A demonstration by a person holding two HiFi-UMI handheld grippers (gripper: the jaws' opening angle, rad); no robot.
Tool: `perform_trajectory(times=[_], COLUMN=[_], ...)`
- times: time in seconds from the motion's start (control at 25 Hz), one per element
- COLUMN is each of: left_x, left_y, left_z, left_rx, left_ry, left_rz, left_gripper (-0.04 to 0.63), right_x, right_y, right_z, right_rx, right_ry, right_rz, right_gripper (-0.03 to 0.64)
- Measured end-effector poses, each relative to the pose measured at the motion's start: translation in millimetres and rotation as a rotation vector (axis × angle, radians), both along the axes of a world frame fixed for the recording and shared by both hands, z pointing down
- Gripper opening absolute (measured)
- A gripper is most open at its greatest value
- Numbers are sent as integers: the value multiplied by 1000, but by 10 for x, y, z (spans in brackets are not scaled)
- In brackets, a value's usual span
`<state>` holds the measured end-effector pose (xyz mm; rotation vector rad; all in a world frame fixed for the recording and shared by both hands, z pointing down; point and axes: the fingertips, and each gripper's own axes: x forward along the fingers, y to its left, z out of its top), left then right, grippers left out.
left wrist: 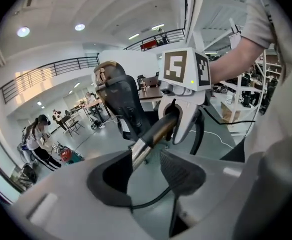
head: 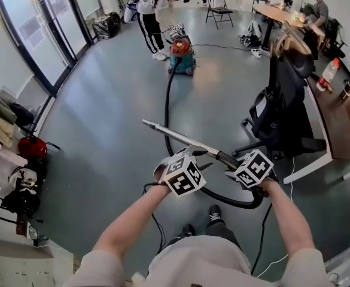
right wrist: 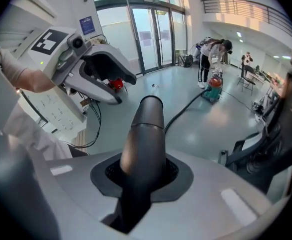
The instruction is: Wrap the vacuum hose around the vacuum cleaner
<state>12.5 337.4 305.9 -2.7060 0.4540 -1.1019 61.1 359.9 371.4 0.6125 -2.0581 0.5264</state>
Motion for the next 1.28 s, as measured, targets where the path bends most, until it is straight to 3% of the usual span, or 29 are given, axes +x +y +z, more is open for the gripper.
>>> perform_trajectory(times=[0.12,0.36,0.68,0.92,1.04,1.28], left_x=[77,331,777,702,694,626], left_y=[-112,-428,-645,-742,-751,-759], left_z=[19,105,288,470,532,646], left_rx=[10,-21,-114,-192,-230,-250], left_ry=[-61,-212,-333,-367,-354,-355], left_rz=[1,33,57,41,38,60], left_gripper=[221,224,224,213,147,109], right_x=[-23,59,258,146,83,-15], right_y=[-119,-416,-714,-846,-826,-897], right_z=[-20,-86,-171,-158,-143,-102], right_rx=[-5,7,37,77,92,95], right_ry=[14,52,106,129,128,175], right_rz=[-104,-316,-567,-744,-826,-896], right_gripper=[106,106,106,106,106,109])
